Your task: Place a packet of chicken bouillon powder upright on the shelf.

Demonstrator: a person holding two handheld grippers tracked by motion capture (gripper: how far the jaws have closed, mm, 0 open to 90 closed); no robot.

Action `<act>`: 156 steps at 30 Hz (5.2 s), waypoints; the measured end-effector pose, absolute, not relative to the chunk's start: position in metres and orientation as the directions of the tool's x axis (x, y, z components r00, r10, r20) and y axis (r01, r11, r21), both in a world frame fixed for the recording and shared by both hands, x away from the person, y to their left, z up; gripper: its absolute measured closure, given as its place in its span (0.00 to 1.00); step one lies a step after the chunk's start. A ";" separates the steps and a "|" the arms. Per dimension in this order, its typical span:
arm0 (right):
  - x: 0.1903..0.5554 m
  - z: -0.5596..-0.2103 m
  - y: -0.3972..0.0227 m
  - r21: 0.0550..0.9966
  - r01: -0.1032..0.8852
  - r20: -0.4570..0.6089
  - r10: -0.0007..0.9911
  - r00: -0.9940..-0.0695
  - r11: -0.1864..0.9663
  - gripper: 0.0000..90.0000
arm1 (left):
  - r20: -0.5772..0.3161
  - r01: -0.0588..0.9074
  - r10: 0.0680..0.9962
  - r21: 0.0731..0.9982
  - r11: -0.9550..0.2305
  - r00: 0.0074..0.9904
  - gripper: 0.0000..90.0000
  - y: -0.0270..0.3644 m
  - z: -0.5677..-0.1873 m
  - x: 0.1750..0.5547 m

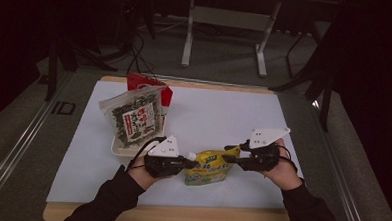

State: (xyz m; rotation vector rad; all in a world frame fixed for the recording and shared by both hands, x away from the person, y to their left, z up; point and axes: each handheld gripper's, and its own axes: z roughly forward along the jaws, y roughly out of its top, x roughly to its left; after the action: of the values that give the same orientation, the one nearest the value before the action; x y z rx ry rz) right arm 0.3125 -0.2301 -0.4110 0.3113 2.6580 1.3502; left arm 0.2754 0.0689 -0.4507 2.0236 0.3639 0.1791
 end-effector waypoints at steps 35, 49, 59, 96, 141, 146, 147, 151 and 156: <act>0.317 -0.354 -0.209 0.803 0.063 -0.109 0.250 -0.962 0.592 1.00 | -0.094 0.255 0.468 0.921 -0.293 0.879 0.04 0.091 -0.458 0.251; 0.329 -0.329 -0.171 0.825 0.015 -0.123 0.207 -0.971 0.565 1.00 | -0.117 0.274 0.468 0.920 -0.281 0.876 0.03 0.088 -0.485 0.224; 0.331 -0.320 -0.140 0.845 -0.013 -0.121 0.168 -0.978 0.535 1.00 | -0.129 0.290 0.455 0.908 -0.302 0.881 0.03 0.078 -0.513 0.218; 0.359 -0.348 -0.015 0.864 0.000 -0.038 0.066 -0.997 0.503 1.00 | -0.057 0.203 0.419 0.928 -0.312 0.906 0.03 0.076 -0.524 0.216; 0.353 -0.382 -0.003 0.891 0.078 0.048 0.079 -0.996 0.447 1.00 | -0.068 0.212 0.392 0.917 -0.337 0.918 0.03 0.072 -0.529 0.214; 0.355 -0.397 -0.003 0.878 0.094 0.064 0.078 -0.995 0.469 1.00 | -0.072 0.215 0.385 0.916 -0.340 0.920 0.03 0.071 -0.531 0.214; 0.356 -0.398 -0.004 0.878 0.096 0.068 0.076 -0.995 0.469 1.00 | -0.074 0.216 0.385 0.916 -0.338 0.920 0.03 0.071 -0.531 0.213; 0.358 -0.404 -0.006 0.868 0.110 0.087 0.070 -0.994 0.485 1.00 | -0.074 0.215 0.385 0.917 -0.337 0.920 0.03 0.071 -0.531 0.214; 0.360 -0.413 -0.011 0.863 0.116 0.094 0.071 -0.993 0.492 0.99 | -0.072 0.214 0.387 0.916 -0.338 0.919 0.03 0.071 -0.531 0.214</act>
State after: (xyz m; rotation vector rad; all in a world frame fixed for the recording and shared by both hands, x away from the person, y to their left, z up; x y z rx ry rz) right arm 0.3599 -0.0112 -0.4126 0.1728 2.7522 1.5978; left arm 0.2144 0.0714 -0.5305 1.9311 0.4383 0.1886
